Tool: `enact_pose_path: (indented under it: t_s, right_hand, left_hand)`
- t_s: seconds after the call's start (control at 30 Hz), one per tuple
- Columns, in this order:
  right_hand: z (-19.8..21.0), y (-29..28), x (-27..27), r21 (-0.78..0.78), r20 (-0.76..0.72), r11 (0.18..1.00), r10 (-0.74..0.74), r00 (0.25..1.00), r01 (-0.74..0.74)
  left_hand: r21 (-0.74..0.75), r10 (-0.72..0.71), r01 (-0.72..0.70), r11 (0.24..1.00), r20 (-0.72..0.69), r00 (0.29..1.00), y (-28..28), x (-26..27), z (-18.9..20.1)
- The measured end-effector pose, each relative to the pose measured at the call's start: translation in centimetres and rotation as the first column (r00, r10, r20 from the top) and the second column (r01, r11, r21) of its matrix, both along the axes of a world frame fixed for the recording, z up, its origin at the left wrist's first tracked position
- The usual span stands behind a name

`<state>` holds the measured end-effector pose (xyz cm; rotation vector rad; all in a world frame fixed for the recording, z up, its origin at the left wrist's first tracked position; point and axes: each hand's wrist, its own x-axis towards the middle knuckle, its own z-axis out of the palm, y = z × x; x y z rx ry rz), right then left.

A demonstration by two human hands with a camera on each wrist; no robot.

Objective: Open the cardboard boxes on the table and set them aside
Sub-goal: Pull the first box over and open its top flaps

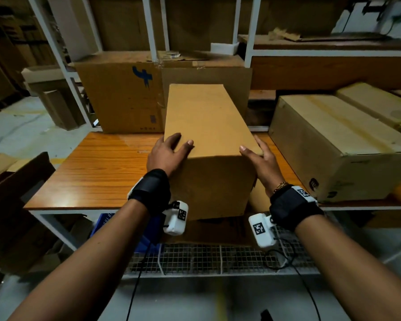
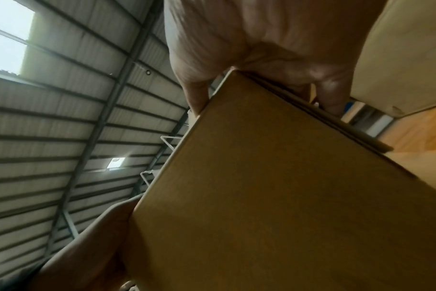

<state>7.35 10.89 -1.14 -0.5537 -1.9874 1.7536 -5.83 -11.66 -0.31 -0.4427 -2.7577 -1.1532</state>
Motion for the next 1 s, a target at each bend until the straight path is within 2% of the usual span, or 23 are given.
enact_pose_path:
  t_s: [0.1,0.2,0.27,0.33,0.47,0.57,0.67,0.8,0.9,0.93,1.0]
  right_hand:
    - [1.2,0.1,0.2,0.074,-0.018,0.997,-0.028,0.999,0.029]
    - [3.4,0.3,0.4,0.276,0.023,0.961,-0.031,0.999,0.023]
    - [5.1,-0.1,0.4,0.477,0.042,0.879,-0.037,0.998,0.012]
    - [6.4,-1.3,-0.1,0.654,0.064,0.756,-0.032,0.997,-0.018]
    - [6.6,-4.7,-1.9,0.852,0.186,0.501,-0.014,0.982,-0.154]
    - [4.6,-7.2,-3.4,0.873,0.218,0.432,0.068,0.974,-0.225]
    - [2.3,-9.5,-4.3,0.884,0.289,0.355,0.095,0.953,-0.303]
    - [0.5,-12.2,-4.7,0.892,0.373,0.241,0.085,0.924,-0.382]
    - [0.2,-12.8,-4.8,0.880,0.413,0.209,0.109,0.904,-0.427]
    - [0.1,-12.7,-4.9,0.868,0.425,0.224,0.128,0.896,-0.444]
    - [0.1,-11.8,-4.9,0.829,0.439,0.317,0.142,0.887,-0.461]
  left_hand:
    - [0.119,-0.013,0.012,0.993,0.013,1.000,0.4,0.3,-0.4]
    - [0.308,-0.043,0.023,0.951,0.056,0.998,0.5,0.5,-1.0]
    - [0.430,-0.075,0.030,0.902,0.089,0.993,0.1,0.7,-1.6]
    - [0.501,-0.095,0.012,0.865,0.140,0.986,-0.5,0.7,-2.6]
    - [0.321,-0.016,-0.071,0.944,0.263,0.965,-1.7,0.3,-4.8]
    - [0.438,-0.065,-0.107,0.893,0.362,0.930,-1.8,0.6,-4.0]
    - [0.530,-0.042,-0.126,0.839,0.293,0.955,-1.6,0.8,-1.9]
    - [0.441,0.055,-0.092,0.893,0.095,0.994,-2.6,0.8,-1.0]
    - [0.241,0.108,-0.108,0.965,0.015,0.994,-3.9,0.8,-2.0]
    - [0.179,0.124,-0.124,0.976,0.009,0.992,-4.3,0.8,-2.3]
    - [0.093,0.139,-0.140,0.986,0.018,0.990,-5.0,0.8,-3.0]
